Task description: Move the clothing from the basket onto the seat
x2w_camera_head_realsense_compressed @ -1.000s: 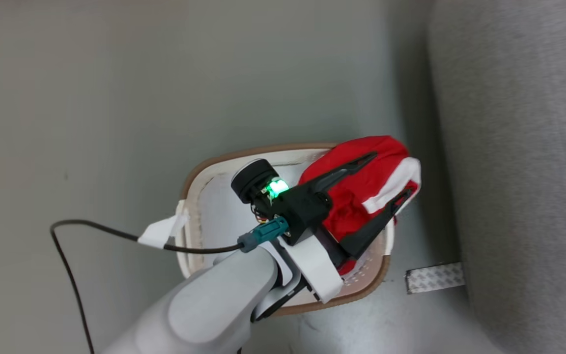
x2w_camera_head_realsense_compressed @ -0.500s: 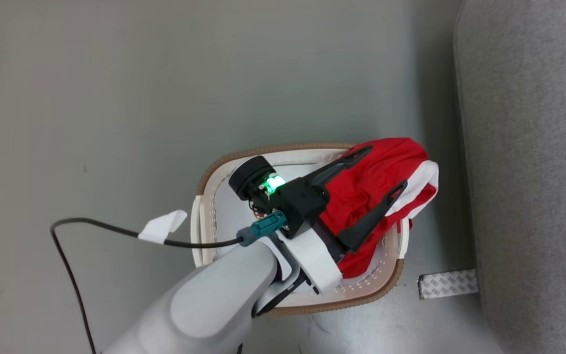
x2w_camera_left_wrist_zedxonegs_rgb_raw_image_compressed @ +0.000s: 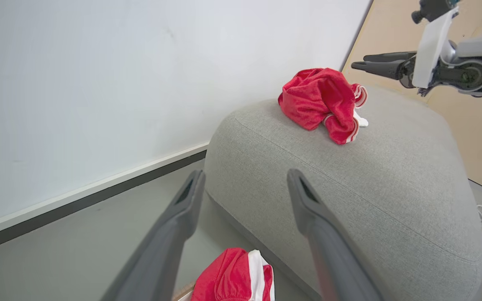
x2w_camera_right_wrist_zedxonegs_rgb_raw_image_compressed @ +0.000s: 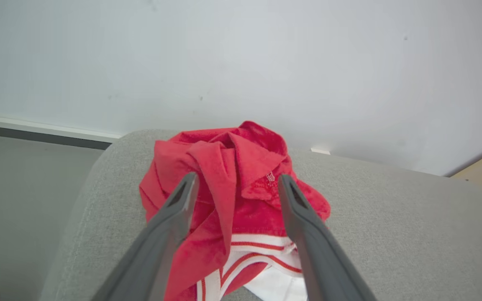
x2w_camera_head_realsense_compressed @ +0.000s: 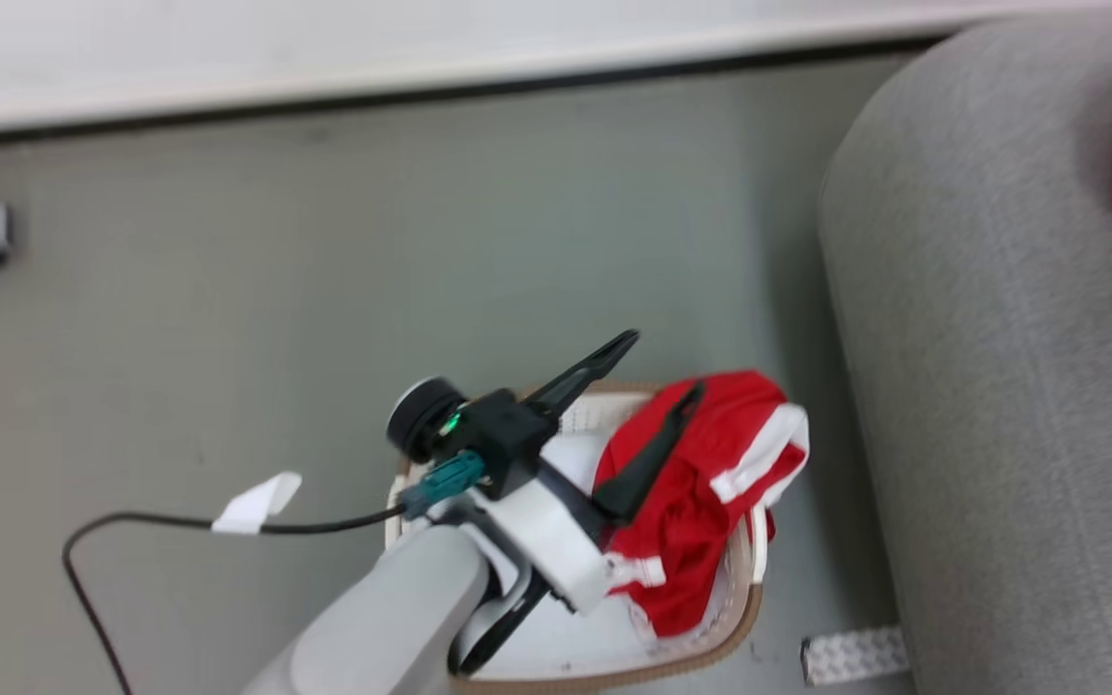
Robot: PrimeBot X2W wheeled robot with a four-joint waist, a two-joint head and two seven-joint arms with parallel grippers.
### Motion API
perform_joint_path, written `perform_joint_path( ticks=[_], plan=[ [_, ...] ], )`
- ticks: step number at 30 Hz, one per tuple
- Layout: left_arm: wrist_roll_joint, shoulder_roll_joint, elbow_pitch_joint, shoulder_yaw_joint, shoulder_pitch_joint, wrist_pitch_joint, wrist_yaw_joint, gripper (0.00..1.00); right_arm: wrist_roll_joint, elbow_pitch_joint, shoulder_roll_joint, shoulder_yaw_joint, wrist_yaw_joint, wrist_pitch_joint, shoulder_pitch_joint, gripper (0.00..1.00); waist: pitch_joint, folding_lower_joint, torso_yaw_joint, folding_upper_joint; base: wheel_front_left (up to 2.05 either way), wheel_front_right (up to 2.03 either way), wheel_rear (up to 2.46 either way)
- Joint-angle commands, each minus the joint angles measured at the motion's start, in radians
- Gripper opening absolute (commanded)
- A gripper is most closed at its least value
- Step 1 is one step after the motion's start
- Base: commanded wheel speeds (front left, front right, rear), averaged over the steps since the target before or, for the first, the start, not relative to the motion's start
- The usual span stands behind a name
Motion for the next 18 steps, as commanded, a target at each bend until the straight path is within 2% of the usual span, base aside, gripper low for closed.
perform_joint_path(
  ticks=[1,9,13,18],
  plan=[
    [-0.007,0.008,0.001,0.010,0.025,-0.002,0.006,1.00,0.007,-0.010,-0.005,0.007,-0.002,-0.012,0.021,1.00,-0.090,0.0000,-0.005,0.0000,0.00,0.00,0.00],
    [-0.028,0.041,-0.020,0.140,0.151,-0.002,0.050,1.00,0.055,-0.148,0.022,0.045,-0.002,-0.072,0.094,1.00,-0.268,0.0000,0.002,0.0000,0.00,0.00,0.00],
    [-0.030,0.071,-0.036,0.211,0.203,-0.002,0.072,1.00,0.090,-0.219,0.056,0.014,-0.002,-0.112,0.153,1.00,-0.321,0.0000,0.016,0.0000,0.00,0.00,0.00],
    [-0.033,0.095,-0.061,0.290,0.271,-0.002,0.091,1.00,0.075,-0.302,0.096,-0.068,-0.002,-0.155,0.261,1.00,-0.374,0.0000,0.043,0.0000,0.00,0.00,0.00]
  ],
)
